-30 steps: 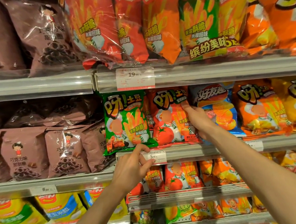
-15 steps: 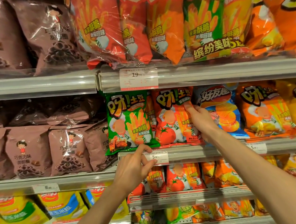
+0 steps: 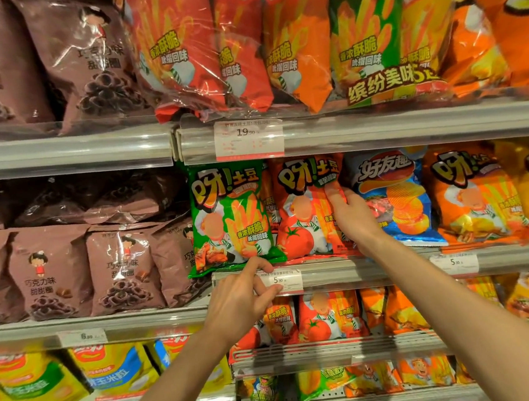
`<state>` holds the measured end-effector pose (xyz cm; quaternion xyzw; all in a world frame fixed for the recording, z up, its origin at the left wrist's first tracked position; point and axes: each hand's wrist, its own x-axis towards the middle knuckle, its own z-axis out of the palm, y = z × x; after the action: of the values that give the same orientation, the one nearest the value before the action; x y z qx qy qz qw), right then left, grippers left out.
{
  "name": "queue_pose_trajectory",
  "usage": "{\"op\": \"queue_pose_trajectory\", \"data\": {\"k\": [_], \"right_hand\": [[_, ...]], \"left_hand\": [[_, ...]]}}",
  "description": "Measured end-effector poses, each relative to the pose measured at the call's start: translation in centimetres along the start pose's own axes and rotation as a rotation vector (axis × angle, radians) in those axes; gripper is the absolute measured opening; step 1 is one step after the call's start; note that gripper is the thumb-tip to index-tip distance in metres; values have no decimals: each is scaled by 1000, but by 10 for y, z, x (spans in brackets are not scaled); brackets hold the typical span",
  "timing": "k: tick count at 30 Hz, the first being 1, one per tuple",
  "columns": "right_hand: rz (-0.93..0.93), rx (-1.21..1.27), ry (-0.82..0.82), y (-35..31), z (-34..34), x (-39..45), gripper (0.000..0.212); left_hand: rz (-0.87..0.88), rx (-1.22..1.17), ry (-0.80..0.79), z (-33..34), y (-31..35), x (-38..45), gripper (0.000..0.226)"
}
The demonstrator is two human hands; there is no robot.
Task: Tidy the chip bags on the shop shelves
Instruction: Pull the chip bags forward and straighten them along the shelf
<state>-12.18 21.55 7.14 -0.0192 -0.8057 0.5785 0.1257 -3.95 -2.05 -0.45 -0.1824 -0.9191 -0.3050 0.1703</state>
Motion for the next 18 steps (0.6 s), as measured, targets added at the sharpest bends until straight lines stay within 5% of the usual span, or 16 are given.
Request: {"op": "queue_pose_trajectory", "data": {"k": [12,18], "right_hand": [[-168,-205,71,7,-4,-62,80],[-221,-410,119,29,-7,-133,73]], "left_hand": [[-35,-24,17,0,-1,-6,28],[-69,-126,120,10,3,-24,30]]}}
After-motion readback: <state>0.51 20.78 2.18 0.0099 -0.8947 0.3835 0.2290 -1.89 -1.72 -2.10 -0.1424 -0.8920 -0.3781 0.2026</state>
